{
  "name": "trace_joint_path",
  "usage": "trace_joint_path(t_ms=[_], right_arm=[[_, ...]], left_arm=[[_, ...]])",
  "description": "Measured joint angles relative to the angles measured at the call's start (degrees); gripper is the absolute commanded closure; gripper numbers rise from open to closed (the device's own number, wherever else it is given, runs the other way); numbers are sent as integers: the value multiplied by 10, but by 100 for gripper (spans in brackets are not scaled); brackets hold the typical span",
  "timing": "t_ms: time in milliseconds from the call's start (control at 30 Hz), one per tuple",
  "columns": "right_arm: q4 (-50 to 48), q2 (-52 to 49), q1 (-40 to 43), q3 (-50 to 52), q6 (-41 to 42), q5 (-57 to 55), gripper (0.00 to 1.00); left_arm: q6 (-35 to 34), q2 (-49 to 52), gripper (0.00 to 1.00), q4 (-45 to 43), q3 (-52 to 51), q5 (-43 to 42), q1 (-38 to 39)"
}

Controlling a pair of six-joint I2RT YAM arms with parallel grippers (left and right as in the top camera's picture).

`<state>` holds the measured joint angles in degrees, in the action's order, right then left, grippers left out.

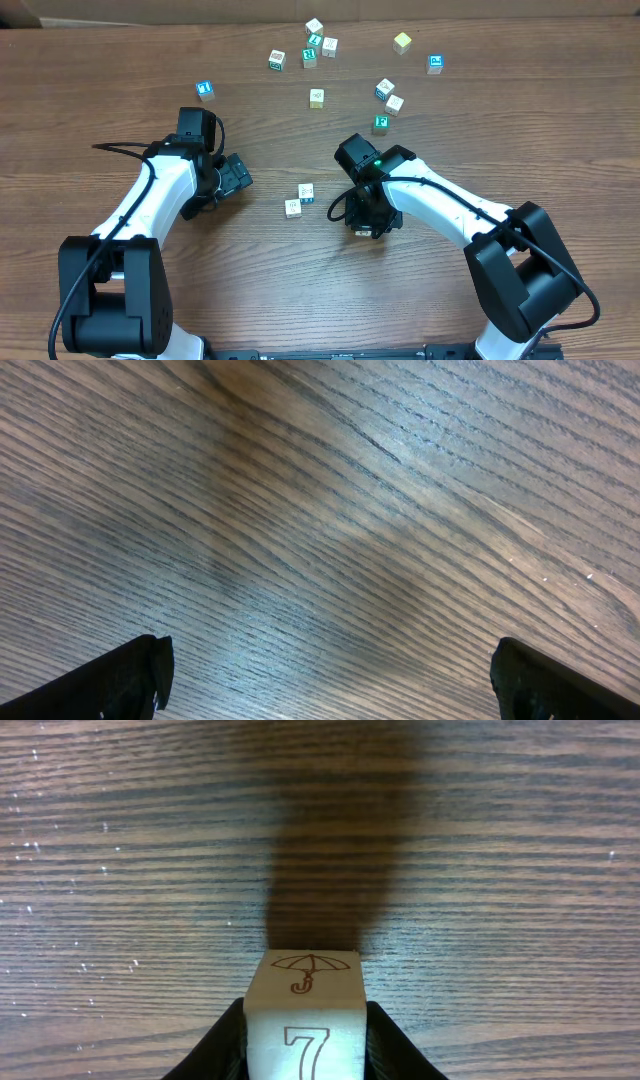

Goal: Form a circle

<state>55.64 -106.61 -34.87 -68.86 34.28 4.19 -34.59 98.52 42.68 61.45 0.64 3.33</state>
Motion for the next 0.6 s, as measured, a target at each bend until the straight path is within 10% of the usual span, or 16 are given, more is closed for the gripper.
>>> trace_joint_path(t_ms=[600], right_arm=[[9,0,0,0,1,-1,66]], left_arm=[[0,0,0,0,0,0,0]])
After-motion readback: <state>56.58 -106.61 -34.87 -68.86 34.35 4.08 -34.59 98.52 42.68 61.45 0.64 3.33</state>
